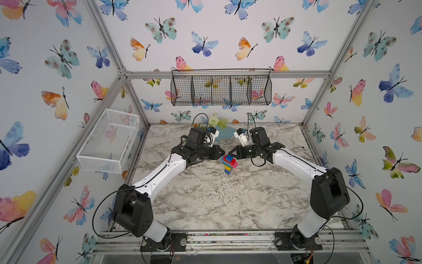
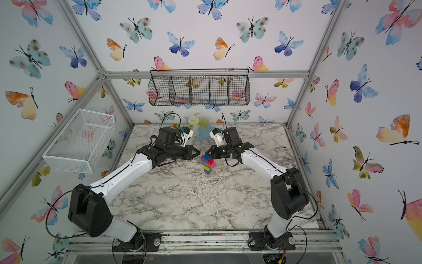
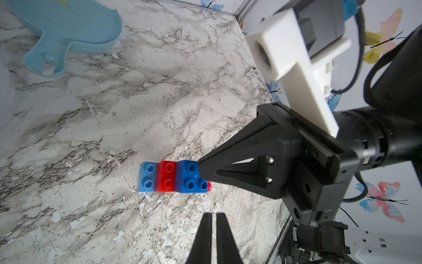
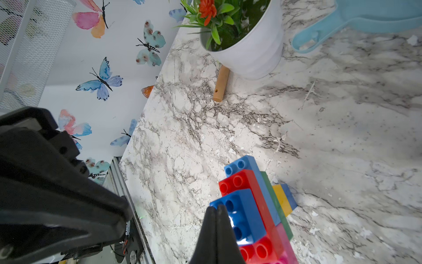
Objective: Assemble a spoon with lego
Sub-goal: Assemble the lego brick with the lego brick.
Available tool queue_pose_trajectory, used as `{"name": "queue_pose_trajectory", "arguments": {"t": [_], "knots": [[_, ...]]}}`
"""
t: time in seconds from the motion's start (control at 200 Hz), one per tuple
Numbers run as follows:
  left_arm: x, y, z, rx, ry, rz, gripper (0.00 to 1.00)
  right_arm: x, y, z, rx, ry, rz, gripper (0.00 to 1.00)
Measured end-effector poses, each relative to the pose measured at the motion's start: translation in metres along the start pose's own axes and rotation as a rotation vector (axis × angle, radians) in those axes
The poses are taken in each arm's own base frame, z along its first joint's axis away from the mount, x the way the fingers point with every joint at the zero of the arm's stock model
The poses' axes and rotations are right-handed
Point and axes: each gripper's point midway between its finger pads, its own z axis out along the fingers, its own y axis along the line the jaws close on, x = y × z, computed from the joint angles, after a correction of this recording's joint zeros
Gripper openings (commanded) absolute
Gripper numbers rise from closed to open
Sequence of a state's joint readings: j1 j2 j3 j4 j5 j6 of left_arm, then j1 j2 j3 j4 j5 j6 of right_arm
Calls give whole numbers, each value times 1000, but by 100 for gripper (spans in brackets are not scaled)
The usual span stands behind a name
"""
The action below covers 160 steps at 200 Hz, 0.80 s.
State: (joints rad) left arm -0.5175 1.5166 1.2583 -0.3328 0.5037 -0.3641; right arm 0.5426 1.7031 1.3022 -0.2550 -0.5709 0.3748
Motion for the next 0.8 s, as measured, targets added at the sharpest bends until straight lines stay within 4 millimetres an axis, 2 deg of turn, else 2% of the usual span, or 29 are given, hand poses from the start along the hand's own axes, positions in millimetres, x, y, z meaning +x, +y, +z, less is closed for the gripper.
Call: {"name": "queue_pose_trajectory", "arguments": {"t": [0.496,0.801], "knots": [[7,7,12,2,29,-12,9,5,-6,8,-3,14,8,2],[8,7,13,5,34,-9,9,9,-5,11,-26,7,-2,2]]}}
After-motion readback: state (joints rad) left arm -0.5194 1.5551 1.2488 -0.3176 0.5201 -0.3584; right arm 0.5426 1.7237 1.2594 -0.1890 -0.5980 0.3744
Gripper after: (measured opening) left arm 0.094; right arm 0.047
